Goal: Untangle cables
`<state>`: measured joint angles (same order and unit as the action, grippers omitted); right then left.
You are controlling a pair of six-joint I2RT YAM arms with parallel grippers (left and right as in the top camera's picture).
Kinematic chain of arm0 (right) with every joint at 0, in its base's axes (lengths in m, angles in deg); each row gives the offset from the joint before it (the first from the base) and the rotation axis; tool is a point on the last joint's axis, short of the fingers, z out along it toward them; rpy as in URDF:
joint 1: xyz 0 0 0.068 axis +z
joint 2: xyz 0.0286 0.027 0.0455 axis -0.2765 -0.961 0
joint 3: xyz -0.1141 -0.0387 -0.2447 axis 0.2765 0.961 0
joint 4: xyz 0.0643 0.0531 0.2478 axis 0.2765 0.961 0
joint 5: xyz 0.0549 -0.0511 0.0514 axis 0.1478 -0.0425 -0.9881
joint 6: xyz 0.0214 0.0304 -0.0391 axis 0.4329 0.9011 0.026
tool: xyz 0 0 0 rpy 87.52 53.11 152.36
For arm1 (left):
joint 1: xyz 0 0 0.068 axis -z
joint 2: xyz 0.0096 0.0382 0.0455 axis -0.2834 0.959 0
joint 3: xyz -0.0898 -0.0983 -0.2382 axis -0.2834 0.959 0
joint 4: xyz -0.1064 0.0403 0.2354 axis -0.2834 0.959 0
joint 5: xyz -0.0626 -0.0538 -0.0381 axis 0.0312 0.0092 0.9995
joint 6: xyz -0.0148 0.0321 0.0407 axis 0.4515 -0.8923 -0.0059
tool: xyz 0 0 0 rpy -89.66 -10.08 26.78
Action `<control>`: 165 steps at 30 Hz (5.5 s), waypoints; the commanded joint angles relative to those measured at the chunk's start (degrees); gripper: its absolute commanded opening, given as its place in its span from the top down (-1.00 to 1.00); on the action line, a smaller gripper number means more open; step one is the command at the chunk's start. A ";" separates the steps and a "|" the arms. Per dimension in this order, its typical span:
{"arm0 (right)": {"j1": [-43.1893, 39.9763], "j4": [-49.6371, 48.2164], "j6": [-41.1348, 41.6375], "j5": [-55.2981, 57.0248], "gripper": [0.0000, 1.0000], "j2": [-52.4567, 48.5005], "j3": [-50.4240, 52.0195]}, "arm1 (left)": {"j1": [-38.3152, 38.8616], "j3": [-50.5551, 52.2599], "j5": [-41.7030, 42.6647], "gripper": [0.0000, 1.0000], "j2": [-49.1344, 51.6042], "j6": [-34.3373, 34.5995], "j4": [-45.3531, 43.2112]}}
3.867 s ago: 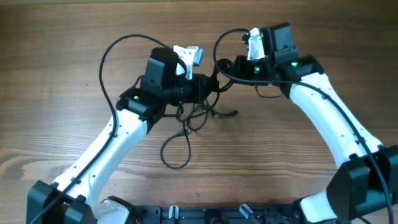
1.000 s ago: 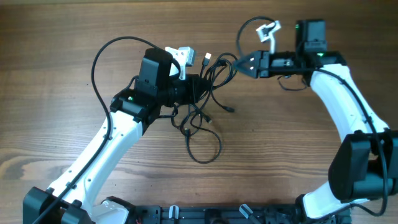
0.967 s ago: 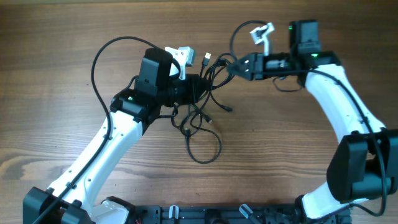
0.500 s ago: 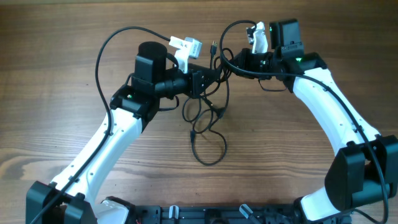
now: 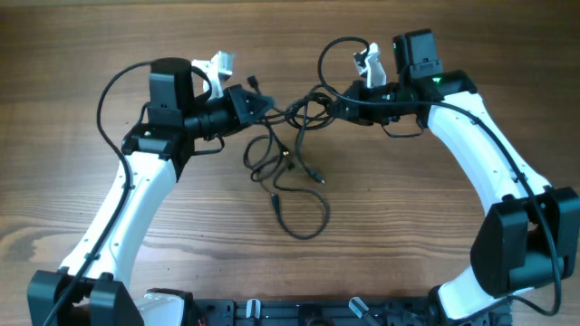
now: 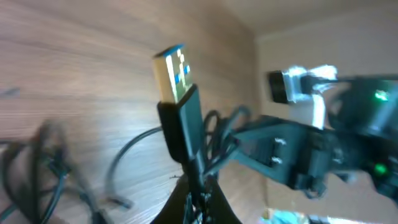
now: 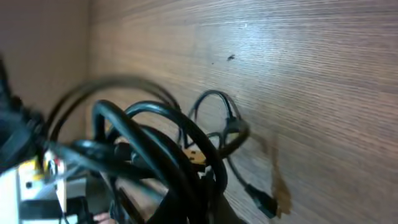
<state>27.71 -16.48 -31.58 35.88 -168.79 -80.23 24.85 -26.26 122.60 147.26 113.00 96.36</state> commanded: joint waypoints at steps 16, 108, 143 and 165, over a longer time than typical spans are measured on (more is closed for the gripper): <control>-2.21 2.03 -4.61 4.63 -0.32 -1.90 1.44 | 11.91 -4.70 -37.03 -0.35 -6.67 -13.25 32.96; -19.02 2.03 2.43 22.23 0.60 -7.10 1.73 | -13.77 -36.52 -69.92 0.92 -4.83 -4.70 40.94; 9.18 -1.99 -45.44 0.96 -0.61 -2.36 0.35 | -14.03 -36.48 -22.91 0.92 -1.05 -11.78 45.07; 3.61 -15.74 -1.36 22.88 0.74 -10.51 -2.12 | -15.43 -36.44 -37.31 0.92 0.94 -12.20 52.94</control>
<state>36.11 -32.26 -38.82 56.73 -182.02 -80.03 9.81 -61.60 96.15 146.43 100.98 146.01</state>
